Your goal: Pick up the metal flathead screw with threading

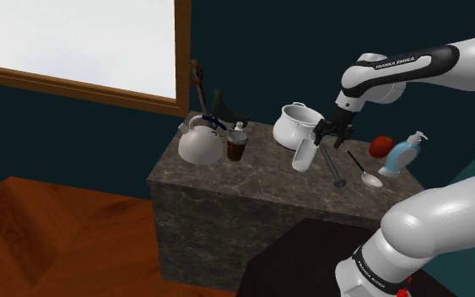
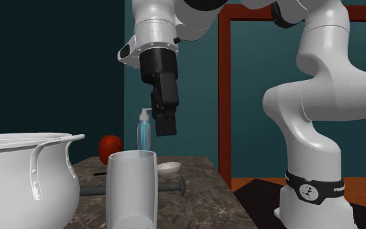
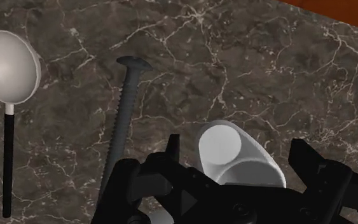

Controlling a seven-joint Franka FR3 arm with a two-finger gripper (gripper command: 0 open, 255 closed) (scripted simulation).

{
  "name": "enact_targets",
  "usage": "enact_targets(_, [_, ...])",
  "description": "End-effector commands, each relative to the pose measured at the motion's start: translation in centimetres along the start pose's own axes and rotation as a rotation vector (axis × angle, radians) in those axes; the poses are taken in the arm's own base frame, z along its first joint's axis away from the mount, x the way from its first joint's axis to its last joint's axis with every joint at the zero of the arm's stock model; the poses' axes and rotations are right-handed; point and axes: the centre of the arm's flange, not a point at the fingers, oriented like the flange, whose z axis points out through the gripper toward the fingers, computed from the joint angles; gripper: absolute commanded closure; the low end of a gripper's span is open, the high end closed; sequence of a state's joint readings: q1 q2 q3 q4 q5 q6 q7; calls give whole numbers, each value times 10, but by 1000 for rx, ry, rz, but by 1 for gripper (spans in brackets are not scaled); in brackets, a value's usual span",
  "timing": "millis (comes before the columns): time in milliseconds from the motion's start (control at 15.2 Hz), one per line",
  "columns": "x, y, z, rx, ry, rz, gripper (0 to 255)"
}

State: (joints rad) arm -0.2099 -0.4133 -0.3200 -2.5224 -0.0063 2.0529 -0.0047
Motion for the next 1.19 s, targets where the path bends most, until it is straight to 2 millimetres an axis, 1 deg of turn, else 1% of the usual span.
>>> enact_targets(0, [11,22,9,7,13,35,0])
enact_targets(462, [52,93,53,35,48,155,0])
enact_targets(858, [82,155,92,59,79,258,0])
enact_targets(924, [83,158,93,60,80,261,0])
enact_targets(1122, [84,160,109,60,80,261,0])
